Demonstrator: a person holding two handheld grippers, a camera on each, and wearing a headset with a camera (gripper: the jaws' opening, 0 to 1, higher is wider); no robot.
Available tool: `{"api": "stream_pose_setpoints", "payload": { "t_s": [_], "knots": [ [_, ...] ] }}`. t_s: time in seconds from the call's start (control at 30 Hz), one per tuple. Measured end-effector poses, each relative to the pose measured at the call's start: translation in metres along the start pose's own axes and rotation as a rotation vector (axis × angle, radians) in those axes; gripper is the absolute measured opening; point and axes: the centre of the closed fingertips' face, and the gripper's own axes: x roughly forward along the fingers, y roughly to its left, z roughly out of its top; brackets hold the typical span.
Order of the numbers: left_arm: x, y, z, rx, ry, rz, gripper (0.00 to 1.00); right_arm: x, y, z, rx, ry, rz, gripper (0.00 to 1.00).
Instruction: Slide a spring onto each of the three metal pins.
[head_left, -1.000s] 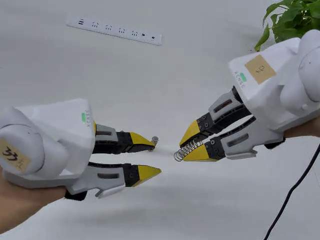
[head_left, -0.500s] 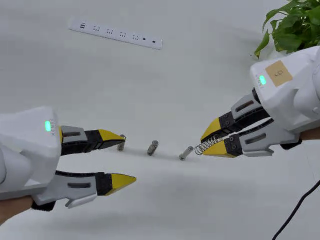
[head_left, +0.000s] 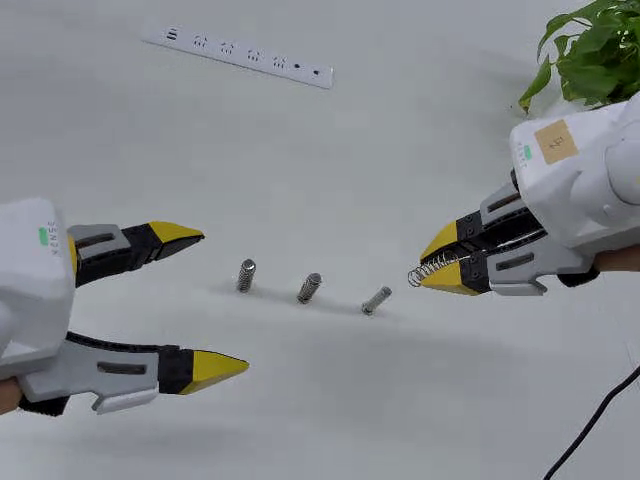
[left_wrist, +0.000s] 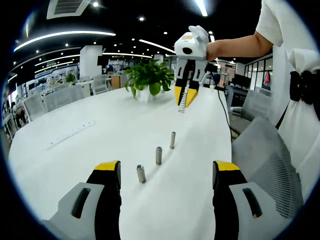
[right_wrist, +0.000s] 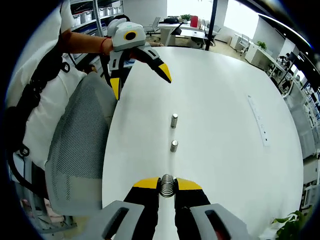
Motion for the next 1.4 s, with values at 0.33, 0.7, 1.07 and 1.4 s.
{"api": "stream_pose_setpoints", "payload": {
  "t_s": [0.33,0.7,1.07,1.4],
  "knots": [
    [-0.001,0.005,-0.005,-0.013,-0.028,0.018,0.91,0.019,-0.010,-0.014,0.039,0.024,-0.020,0.07],
    [-0.003,0.008,-0.007,-0.028,-0.043,0.027,0.95,0.040,-0.008,-0.017,0.041,0.061,0.005,0.07],
    [-0.003,0.005,-0.011,-0.045,-0.037,0.017,0.97,0.049,-0.010,-0.021,0.057,0.071,0.017,0.07],
    [0.000,0.003,-0.011,-0.046,-0.035,0.010,0.97,0.053,-0.011,-0.025,0.050,0.084,0.027,0.07]
  ]
}}
